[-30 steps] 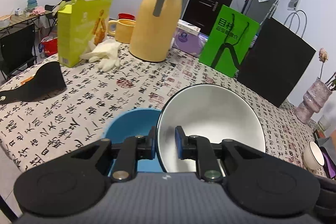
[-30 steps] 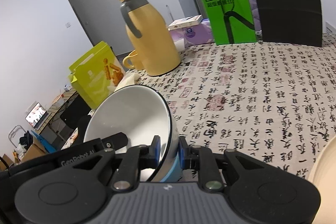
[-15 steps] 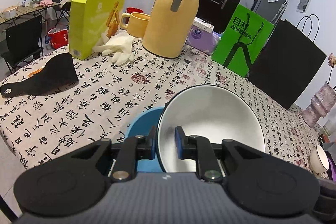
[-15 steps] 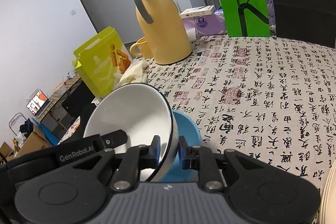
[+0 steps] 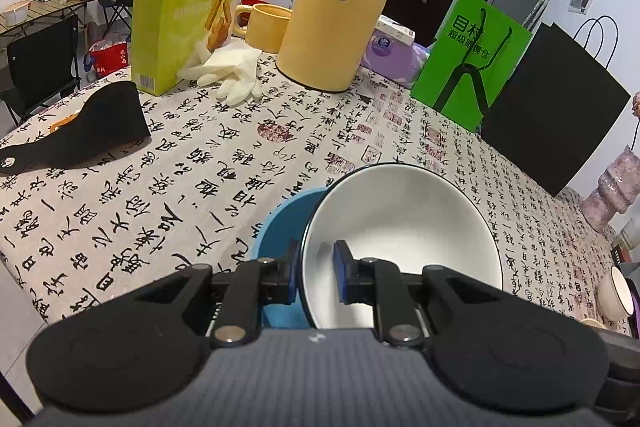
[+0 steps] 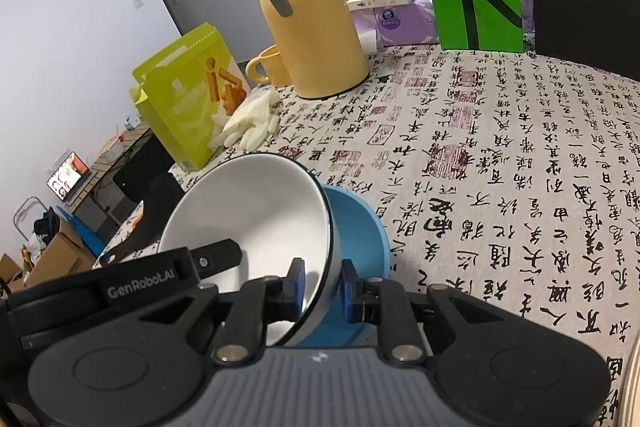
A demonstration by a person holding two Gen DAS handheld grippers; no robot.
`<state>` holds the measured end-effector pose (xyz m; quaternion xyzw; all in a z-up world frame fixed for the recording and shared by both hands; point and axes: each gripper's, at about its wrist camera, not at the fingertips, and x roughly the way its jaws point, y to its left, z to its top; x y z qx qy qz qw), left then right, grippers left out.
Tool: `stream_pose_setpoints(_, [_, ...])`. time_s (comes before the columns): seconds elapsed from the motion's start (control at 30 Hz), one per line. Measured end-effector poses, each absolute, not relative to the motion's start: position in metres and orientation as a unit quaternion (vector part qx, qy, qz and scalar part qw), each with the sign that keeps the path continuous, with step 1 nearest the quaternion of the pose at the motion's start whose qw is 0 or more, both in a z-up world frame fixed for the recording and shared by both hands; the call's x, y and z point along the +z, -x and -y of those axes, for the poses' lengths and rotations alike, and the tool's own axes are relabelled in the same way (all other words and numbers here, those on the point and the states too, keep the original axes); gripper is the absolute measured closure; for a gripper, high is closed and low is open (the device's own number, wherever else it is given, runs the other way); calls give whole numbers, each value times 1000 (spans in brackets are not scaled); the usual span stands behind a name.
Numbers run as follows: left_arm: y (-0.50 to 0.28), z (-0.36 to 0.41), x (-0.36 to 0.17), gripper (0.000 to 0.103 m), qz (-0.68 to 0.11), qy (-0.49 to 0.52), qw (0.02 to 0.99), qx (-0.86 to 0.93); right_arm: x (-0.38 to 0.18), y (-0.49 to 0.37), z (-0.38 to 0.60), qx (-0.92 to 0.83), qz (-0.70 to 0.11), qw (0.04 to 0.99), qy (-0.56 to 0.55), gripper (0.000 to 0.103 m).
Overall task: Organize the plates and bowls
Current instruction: 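Lower the white bowl into the blue bowl with both grippers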
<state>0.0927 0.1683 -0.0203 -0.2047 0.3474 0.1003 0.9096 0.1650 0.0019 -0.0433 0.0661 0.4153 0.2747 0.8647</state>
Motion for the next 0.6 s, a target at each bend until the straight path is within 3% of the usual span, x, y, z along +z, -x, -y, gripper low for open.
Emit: stream_pose_setpoints(0.6, [-97, -175, -32, 86, -364, 213, 902, 93, -52, -172, -7, 276, -425, 860, -52, 85])
